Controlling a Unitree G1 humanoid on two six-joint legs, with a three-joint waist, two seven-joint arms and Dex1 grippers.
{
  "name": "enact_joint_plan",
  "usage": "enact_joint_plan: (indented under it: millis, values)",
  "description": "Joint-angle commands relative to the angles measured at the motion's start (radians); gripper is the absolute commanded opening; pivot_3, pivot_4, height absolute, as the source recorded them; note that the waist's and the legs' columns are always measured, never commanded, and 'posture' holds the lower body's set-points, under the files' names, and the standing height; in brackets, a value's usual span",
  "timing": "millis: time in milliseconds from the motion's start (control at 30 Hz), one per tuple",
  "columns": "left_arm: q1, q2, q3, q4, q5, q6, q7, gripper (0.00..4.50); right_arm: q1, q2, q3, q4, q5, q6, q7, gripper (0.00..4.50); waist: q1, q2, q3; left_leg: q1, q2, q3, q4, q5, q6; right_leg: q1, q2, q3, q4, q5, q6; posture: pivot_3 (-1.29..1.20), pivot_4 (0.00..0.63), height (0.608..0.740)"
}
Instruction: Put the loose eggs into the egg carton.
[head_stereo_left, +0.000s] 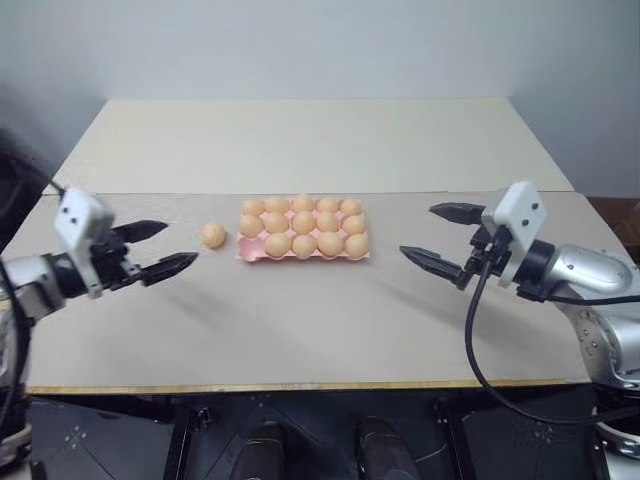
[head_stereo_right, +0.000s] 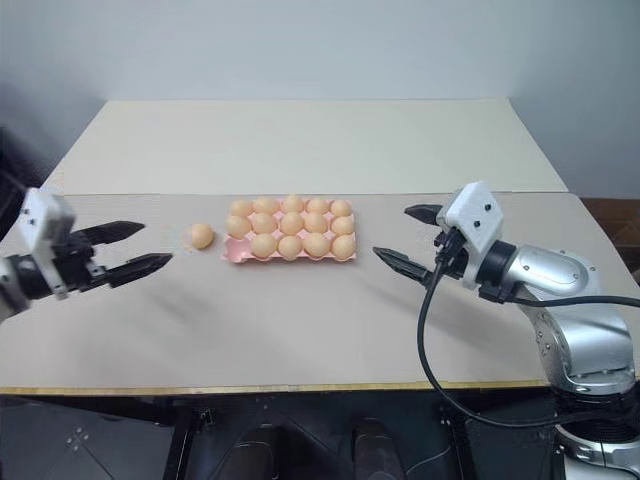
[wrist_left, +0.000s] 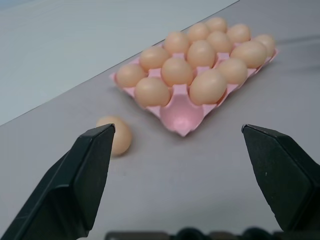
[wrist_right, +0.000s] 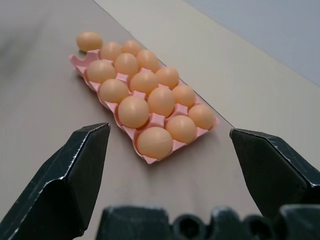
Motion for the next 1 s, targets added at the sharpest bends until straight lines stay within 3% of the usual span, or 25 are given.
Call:
enact_joint_plan:
  millis: [33,367,533,800,1000]
  values:
    - [0.068,-0.005,0.097,-0.023,-0.029,-0.042,-0.023,4.41,-0.014,-0.021,-0.023,0.009,0.022,-0.042,0.037,4.5,0.002,0.0,0.0,0.0,0.0,0.0,0.0,0.0,0.0,0.0,0.0,0.0,0.0,0.0,0.0,0.0,0.15,0.74]
    - [0.124,-0.052,0.106,-0.089,-0.066,0.002,0.083,4.41,-0.033,-0.032,-0.019,0.022,0.028,-0.033,0.056,4.5,0.001,0.0,0.0,0.0,0.001,0.0,0.0,0.0,0.0,-0.001,0.001,0.0,0.0,0.0,0.0,0.0,0.15,0.74]
    - [-0.005,-0.039,-0.021,-0.005,0.011,0.047,0.204,4.41,-0.045,-0.039,-0.026,0.041,0.035,-0.036,0.065,4.5,0.002,0.0,0.0,0.001,0.001,0.0,0.0,0.0,0.0,0.0,0.001,0.0,0.001,0.0,0.0,0.0,0.15,0.74]
    - [-0.263,-0.224,-0.218,0.14,0.146,0.124,0.511,4.41,-0.07,-0.038,-0.021,0.042,0.026,-0.039,0.043,4.5,0.002,-0.001,0.0,-0.001,0.0,0.0,0.0,0.0,0.0,-0.001,0.0,0.0,0.001,0.0,0.0,0.0,0.15,0.74]
    - [-0.405,-0.324,-0.294,0.359,0.218,0.027,0.555,4.41,-0.064,-0.034,-0.024,0.024,0.03,-0.046,0.032,4.5,0.002,-0.001,0.0,-0.001,0.0,0.0,0.001,0.0,0.0,-0.002,0.0,0.0,0.001,0.0,0.0,0.0,0.15,0.74]
